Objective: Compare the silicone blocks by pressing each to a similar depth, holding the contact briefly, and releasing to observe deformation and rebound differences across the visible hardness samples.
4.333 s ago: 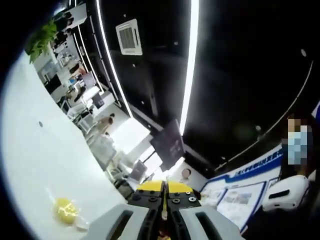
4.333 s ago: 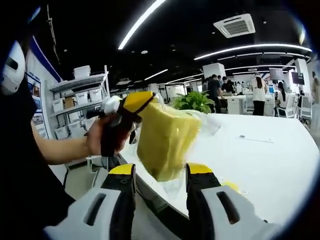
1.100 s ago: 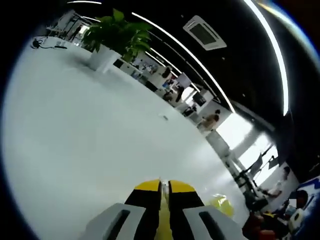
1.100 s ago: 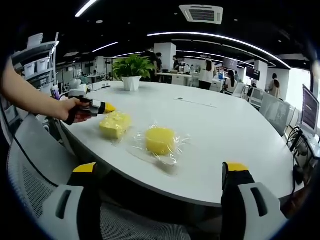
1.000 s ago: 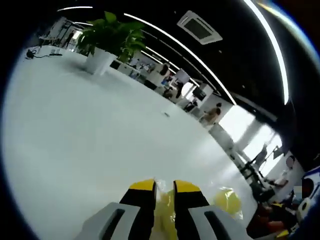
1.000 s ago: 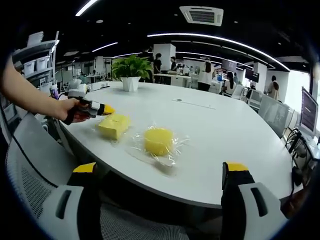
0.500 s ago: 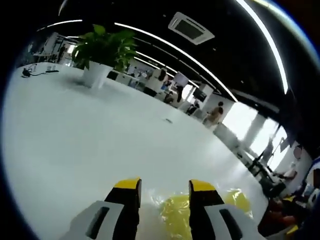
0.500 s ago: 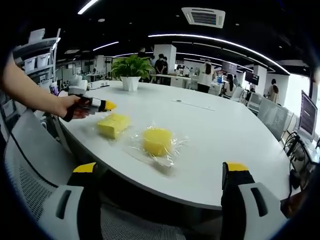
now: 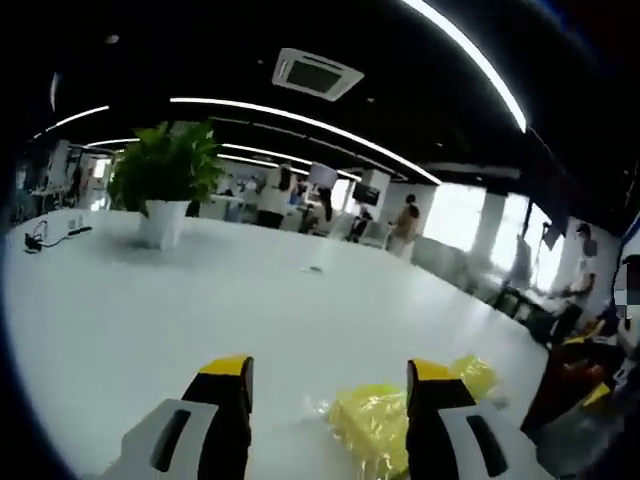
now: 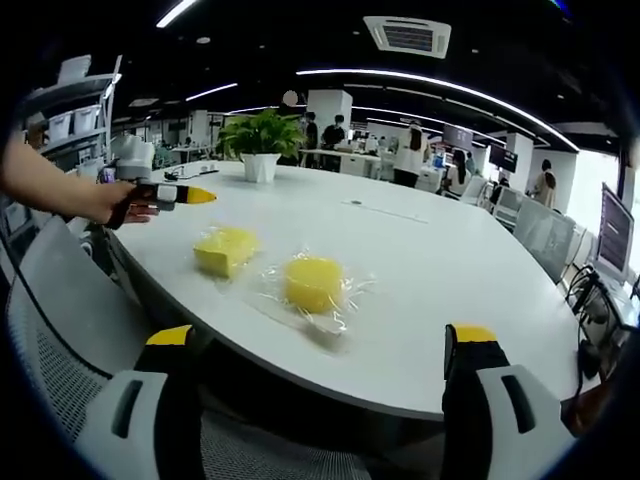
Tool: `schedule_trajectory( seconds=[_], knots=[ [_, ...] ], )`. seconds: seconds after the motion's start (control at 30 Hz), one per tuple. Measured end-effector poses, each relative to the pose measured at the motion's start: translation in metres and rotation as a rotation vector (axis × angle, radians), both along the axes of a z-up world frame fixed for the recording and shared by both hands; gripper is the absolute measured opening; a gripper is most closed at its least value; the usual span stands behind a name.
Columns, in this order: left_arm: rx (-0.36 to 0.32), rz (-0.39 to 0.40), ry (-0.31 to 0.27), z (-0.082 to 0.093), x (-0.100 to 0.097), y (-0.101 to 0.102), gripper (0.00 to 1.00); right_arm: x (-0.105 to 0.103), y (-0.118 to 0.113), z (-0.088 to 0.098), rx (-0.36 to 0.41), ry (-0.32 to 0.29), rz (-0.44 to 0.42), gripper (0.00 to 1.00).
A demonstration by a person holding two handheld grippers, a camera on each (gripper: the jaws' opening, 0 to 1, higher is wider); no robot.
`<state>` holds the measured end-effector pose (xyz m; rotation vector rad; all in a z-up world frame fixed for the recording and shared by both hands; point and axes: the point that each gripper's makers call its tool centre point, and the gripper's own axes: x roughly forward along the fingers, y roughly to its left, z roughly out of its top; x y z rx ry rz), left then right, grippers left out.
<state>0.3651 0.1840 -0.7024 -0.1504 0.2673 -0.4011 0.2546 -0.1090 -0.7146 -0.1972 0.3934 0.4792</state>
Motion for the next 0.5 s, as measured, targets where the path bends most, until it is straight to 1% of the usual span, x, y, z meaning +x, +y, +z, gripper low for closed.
schedule_trajectory(
  seconds=[0.07,0.13,0.27,0.37,0.43,0.47,0.5],
  knots=[
    [0.028,-0.042,-0.018,0.004,-0.009,-0.007,0.65,0.000,0.000,0.000,0.001,-0.002,-0.001,0.96],
    [-0.010,-0.055,-0.007,0.008,-0.016,-0.011,0.64,0.000,0.000,0.001,0.003,-0.005,-0.001,0.96],
    [-0.002,-0.075,-0.017,0.015,-0.026,-0.012,0.65,0.000,0.000,0.001,0.002,-0.009,0.000,0.96],
    [-0.006,-0.113,-0.024,0.019,-0.037,-0.018,0.68,0.000,0.001,-0.001,-0.006,-0.001,0.002,0.96],
    [-0.027,-0.138,-0.009,0.019,-0.045,-0.023,0.68,0.000,0.001,-0.001,-0.004,-0.001,0.003,0.96],
    [-0.029,-0.150,-0.002,0.018,-0.051,-0.025,0.69,0.000,0.001,-0.001,-0.002,0.000,0.004,0.96],
    [-0.012,-0.167,0.002,0.015,-0.056,-0.028,0.69,0.000,0.001,-0.001,0.001,0.002,0.003,0.96]
  ],
)
